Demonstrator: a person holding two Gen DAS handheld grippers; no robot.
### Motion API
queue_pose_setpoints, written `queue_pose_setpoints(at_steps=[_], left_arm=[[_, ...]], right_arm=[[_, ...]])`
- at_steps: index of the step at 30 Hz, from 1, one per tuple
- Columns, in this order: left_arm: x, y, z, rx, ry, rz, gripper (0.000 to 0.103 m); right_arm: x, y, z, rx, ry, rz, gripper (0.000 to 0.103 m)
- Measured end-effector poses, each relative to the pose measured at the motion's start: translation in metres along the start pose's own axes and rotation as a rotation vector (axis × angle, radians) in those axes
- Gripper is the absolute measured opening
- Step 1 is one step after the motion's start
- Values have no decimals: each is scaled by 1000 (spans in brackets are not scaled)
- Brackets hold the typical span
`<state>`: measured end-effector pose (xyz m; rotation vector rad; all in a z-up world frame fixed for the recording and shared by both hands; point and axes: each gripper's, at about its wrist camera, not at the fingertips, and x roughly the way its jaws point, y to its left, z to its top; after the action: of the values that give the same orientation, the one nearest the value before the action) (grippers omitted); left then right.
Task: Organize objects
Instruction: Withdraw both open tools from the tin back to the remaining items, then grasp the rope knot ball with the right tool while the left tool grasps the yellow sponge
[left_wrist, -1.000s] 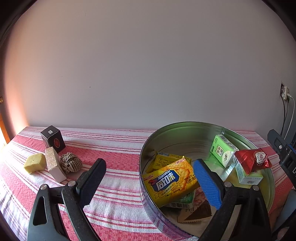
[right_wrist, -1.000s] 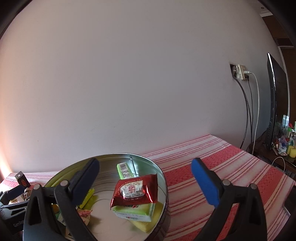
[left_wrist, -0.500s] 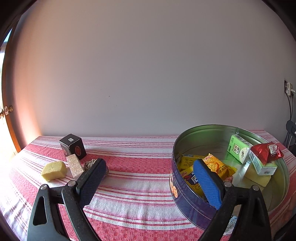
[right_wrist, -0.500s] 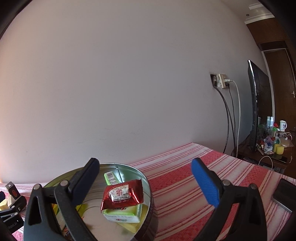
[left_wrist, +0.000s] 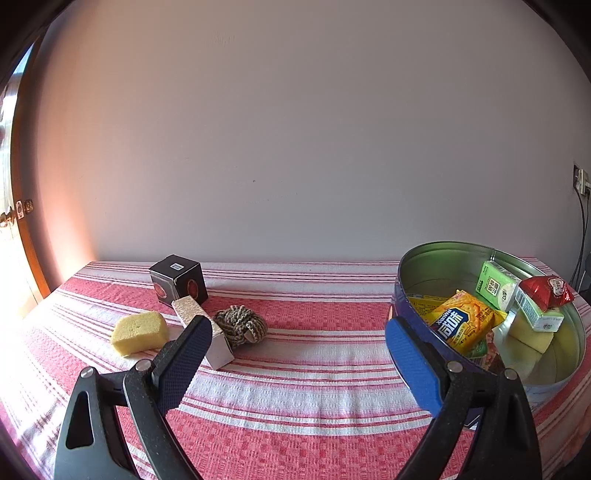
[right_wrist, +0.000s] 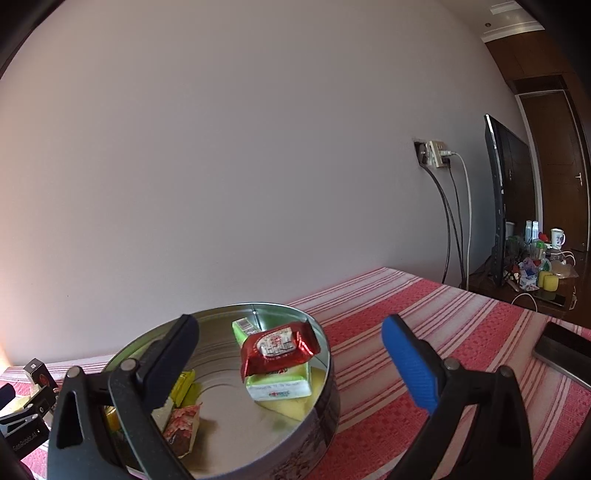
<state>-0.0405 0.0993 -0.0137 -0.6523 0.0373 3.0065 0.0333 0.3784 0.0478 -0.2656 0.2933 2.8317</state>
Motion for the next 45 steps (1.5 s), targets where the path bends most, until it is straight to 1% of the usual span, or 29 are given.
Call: queue_pose_setpoints(at_steps=[3,7,10,13,15,17,20,24,25,27,28,29,33,36,42,45], left_arm=[[4,20,-1,-20,16,17,97],[9,45,-2,-46,42,35,97],[11,60,-3,-57,54,50,97],[14,76,-2,-52,64,69,97],[17,89,-2,-52,75,81,97],[21,103,-2,-61,90,91,97],[30,129,-2,-93,120,121,97],[40,159,-2,-143,156,153,97],[42,165,-2,-147,160,162,97],[46,176,-2,-150,173,182,97],[49,181,-2,-152,183,190,97],[52,186,-2,-156,196,195,97],[60,206,-3,-188,237,224,97],[62,217,-4,-196,254,261,97],[70,229,-5,-218,284,284,97],[73,234,-5,-230,295,286,97]], right_arm=[[-6,16,-4,-36,-1,8,101],[-13,37,-11,-39,14,41,100],[-15,52,-16,-31,35,78,99],[-18,74,-23,-54,59,112,96],[-20,90,-28,-74,75,145,92],[-22,107,-33,-97,91,181,90],[-24,133,-41,-134,115,232,90],[-19,169,-50,-181,170,297,84],[-17,178,-52,-195,186,312,83],[-11,196,-57,-225,227,343,77],[-6,205,-60,-238,252,359,76],[-1,214,-63,-250,281,375,76],[27,241,-75,-263,422,433,65],[46,257,-83,-267,505,475,60],[75,283,-101,-272,661,565,59],[84,288,-106,-220,710,609,59]])
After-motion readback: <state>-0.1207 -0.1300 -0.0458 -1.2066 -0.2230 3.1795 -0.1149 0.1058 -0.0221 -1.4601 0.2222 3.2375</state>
